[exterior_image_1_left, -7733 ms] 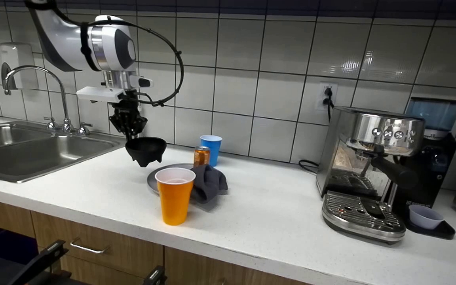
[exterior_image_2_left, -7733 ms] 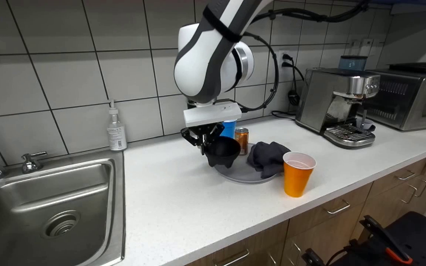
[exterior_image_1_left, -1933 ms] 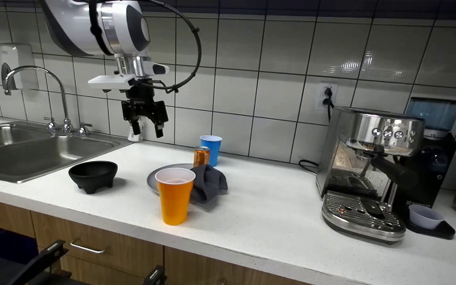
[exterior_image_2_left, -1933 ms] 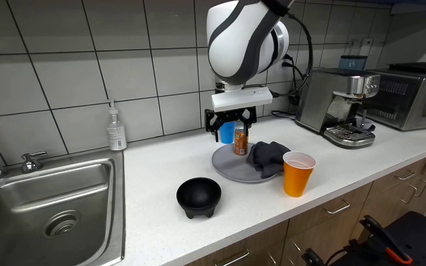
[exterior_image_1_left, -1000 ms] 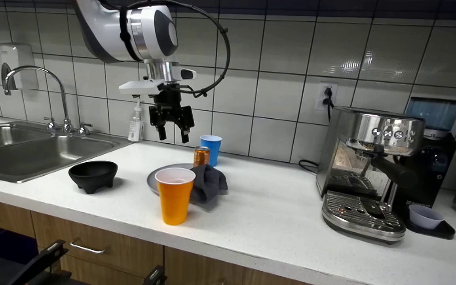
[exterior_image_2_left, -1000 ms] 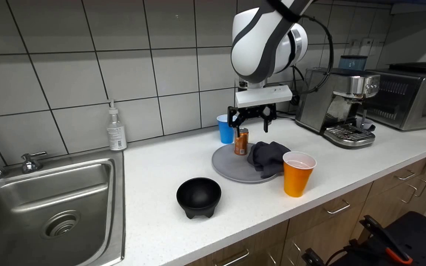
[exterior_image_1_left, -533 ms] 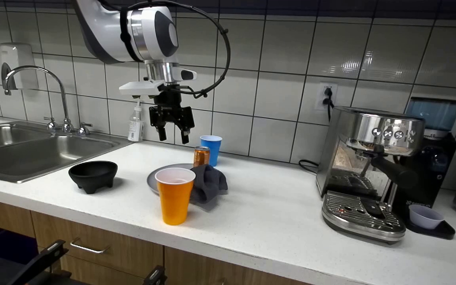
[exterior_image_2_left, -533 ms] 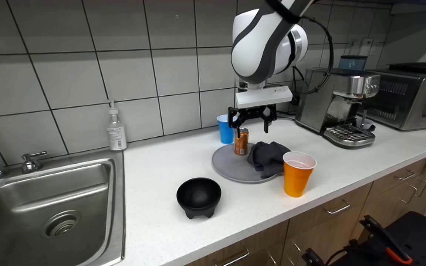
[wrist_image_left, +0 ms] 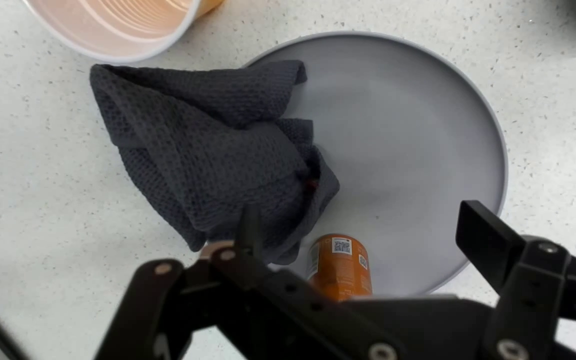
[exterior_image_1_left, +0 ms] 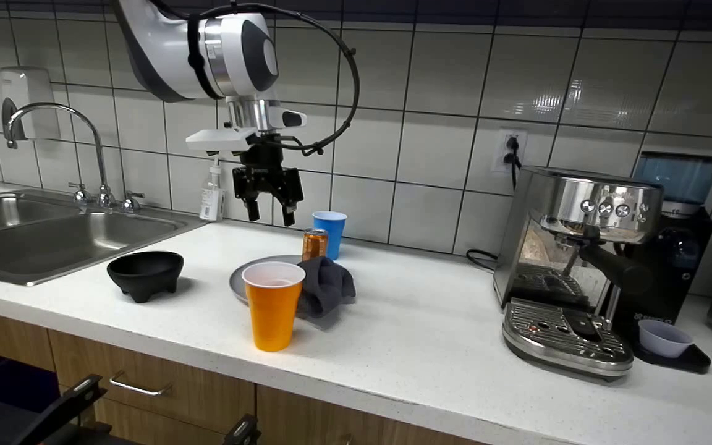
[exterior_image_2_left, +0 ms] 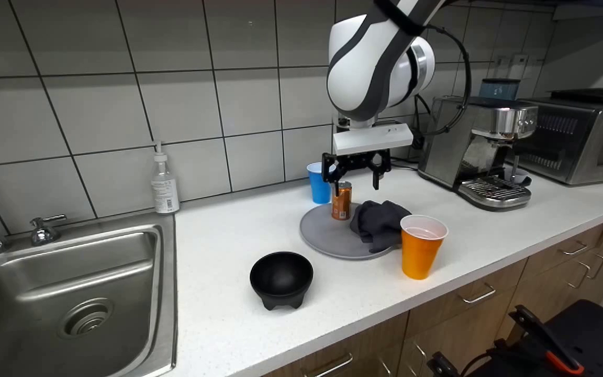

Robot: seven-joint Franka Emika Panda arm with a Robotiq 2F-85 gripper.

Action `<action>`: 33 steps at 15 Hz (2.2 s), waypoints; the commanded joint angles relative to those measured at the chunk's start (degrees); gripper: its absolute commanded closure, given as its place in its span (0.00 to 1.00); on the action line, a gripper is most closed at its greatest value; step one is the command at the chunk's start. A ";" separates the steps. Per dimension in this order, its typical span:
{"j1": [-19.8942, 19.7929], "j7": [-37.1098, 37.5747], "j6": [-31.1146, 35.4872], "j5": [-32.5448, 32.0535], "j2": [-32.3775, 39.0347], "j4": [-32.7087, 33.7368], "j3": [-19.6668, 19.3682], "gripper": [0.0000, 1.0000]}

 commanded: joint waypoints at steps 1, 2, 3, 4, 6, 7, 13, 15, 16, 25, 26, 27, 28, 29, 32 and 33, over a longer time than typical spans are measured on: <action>-0.06 0.98 1.16 -0.80 1.20 0.79 -0.09 0.00; -0.09 0.70 1.29 -0.59 1.64 1.08 -0.12 0.00; -0.06 0.71 1.59 -0.60 2.11 1.38 -0.24 0.00; 0.01 0.86 1.91 -0.69 2.55 1.68 -0.40 0.00; 0.17 1.16 2.07 -0.86 3.64 2.59 -0.77 0.00; 0.24 1.30 2.11 -0.90 4.15 3.08 -0.97 0.00; 0.54 0.87 1.33 0.17 8.70 8.14 -2.12 0.00; 0.62 0.78 1.04 0.77 10.38 10.02 -2.46 0.00; 0.68 0.80 0.90 1.04 11.23 10.99 -2.64 0.00; 1.33 0.74 -0.47 4.97 18.42 19.23 -3.80 0.00; 1.44 0.82 -0.67 5.37 19.24 20.14 -3.96 0.00; 1.47 0.88 -0.78 5.83 20.04 21.09 -4.06 0.00; 1.52 0.98 -0.87 6.20 20.83 21.99 -4.20 0.00; 1.58 0.98 -1.06 6.63 21.51 22.83 -4.33 0.00; 1.83 1.10 -1.50 7.75 23.51 25.25 -4.83 0.00; 1.88 1.13 -1.71 8.01 24.09 26.01 -4.99 0.00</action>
